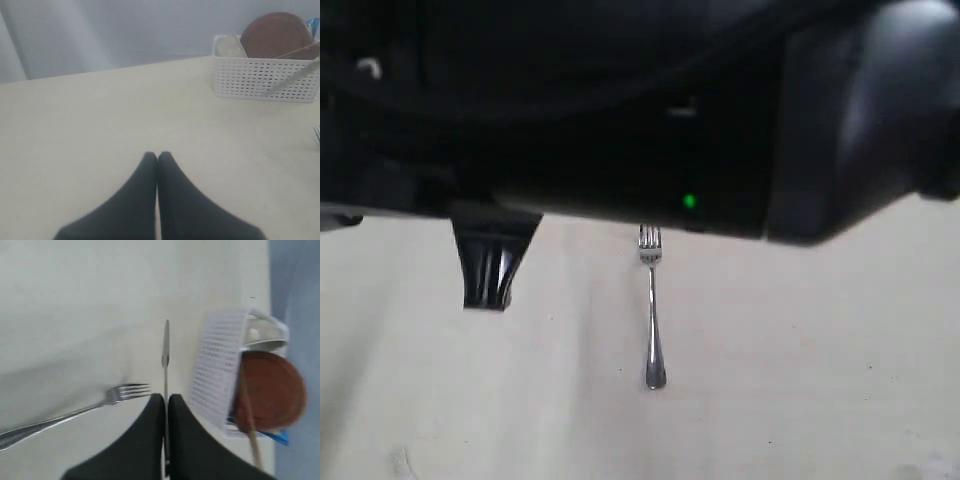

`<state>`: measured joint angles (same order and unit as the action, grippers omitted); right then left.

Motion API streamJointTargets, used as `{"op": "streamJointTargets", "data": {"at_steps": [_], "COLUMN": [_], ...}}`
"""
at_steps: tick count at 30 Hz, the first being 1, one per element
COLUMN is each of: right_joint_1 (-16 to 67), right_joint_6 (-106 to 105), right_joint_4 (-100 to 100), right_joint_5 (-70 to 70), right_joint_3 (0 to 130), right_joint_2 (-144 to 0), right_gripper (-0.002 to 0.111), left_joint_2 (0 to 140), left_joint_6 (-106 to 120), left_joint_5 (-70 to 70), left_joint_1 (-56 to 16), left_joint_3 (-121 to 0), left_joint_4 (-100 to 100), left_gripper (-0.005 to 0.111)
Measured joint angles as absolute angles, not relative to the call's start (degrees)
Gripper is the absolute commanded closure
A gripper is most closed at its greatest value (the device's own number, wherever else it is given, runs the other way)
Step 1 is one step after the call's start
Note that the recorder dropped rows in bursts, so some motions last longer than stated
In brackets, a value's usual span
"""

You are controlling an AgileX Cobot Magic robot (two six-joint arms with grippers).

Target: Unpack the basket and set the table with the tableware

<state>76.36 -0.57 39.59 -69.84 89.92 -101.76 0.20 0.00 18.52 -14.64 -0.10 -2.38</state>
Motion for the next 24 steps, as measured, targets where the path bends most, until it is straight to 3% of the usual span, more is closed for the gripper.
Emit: {"op": "streamJointTargets", "data": {"at_steps": [3,12,24], "right_joint_1": [74.2,64.9,55.3], "right_joint_6": [-5.5,-8.8,-8.5], "right_joint_4": [20.2,0.0,-8.3], "right_joint_5": [-69.8,-70.0,-70.1], "right_joint_3": [89.9,89.9,87.2], "right_joint_2": [-101.8,-98.9,-89.3], "right_gripper": [0.109,0.109,0.109], "left_joint_2": [0.2,0.2,0.2], "left_joint_6": [0.0,0.0,0.0], "left_joint_5": [18.5,18.5,18.5], "left_joint_1": [-14.6,-14.6,-14.6], "left_joint_3": [-0.1,-0.1,-0.1], "left_joint_4": [-2.4,-2.4,-2.4], "left_gripper": [0.107,0.107,0.107]}}
